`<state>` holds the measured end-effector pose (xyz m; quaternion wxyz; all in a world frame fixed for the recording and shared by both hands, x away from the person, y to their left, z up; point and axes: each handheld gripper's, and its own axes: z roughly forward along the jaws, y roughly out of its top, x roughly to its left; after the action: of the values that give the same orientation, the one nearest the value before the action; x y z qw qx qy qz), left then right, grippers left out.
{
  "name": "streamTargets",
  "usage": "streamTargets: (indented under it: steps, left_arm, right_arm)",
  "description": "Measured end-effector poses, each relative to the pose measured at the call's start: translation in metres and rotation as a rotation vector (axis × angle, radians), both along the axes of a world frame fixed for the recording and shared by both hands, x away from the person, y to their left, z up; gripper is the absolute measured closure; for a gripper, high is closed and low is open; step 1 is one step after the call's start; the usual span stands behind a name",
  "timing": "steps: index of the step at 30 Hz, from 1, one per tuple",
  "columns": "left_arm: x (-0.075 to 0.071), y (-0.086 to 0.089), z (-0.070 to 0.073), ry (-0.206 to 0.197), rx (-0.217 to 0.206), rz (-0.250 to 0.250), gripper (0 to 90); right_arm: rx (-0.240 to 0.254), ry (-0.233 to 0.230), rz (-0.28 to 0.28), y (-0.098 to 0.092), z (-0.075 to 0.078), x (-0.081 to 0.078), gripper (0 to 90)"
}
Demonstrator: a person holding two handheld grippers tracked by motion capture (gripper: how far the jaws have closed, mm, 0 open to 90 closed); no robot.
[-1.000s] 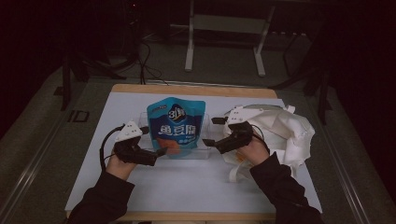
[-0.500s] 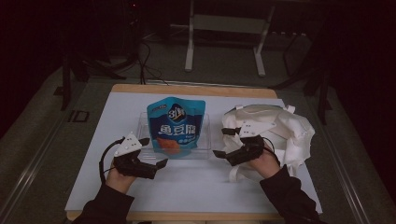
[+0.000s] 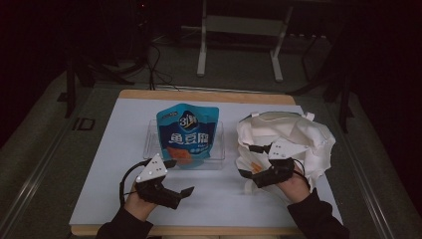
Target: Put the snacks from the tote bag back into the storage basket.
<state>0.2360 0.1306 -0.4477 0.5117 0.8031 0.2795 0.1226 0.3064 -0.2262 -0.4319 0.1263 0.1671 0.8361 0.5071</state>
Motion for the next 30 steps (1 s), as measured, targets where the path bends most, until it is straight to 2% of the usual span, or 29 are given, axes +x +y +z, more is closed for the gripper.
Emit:
streamTargets:
  steps: [6,9,16,18,24,26,27,30]
  left_arm:
    - [-0.003,-0.012,-0.004,0.0,0.018,-0.043,1.7]
    - [-0.003,-0.015,-0.007,0.008,0.014,-0.049,1.7]
    - [-0.003,-0.02,-0.012,0.014,0.026,-0.067,1.7]
    - [-0.004,-0.023,-0.014,0.025,0.031,-0.082,1.7]
    - [-0.005,-0.028,-0.019,0.02,0.051,-0.099,1.7]
    - [-0.005,-0.028,-0.021,0.019,0.045,-0.101,1.7]
    - [-0.006,-0.029,-0.025,0.007,0.047,-0.107,1.7]
    - [-0.006,-0.029,-0.028,0.017,0.054,-0.112,1.7]
  right_arm:
    - [-0.006,-0.009,-0.018,-0.014,-0.005,-0.01,14.4]
    - [-0.009,-0.028,-0.043,-0.019,-0.007,-0.015,14.4]
    - [0.002,-0.038,-0.088,-0.033,-0.013,-0.025,14.2]
    - [0.001,-0.041,-0.095,-0.034,-0.013,-0.027,14.1]
    - [-0.017,-0.069,-0.125,-0.036,-0.017,-0.036,14.1]
    - [-0.018,-0.061,-0.127,-0.036,-0.019,-0.037,14.0]
    - [0.007,-0.048,-0.124,-0.037,-0.019,-0.038,14.0]
    - [0.006,-0.064,-0.132,-0.037,-0.018,-0.04,14.0]
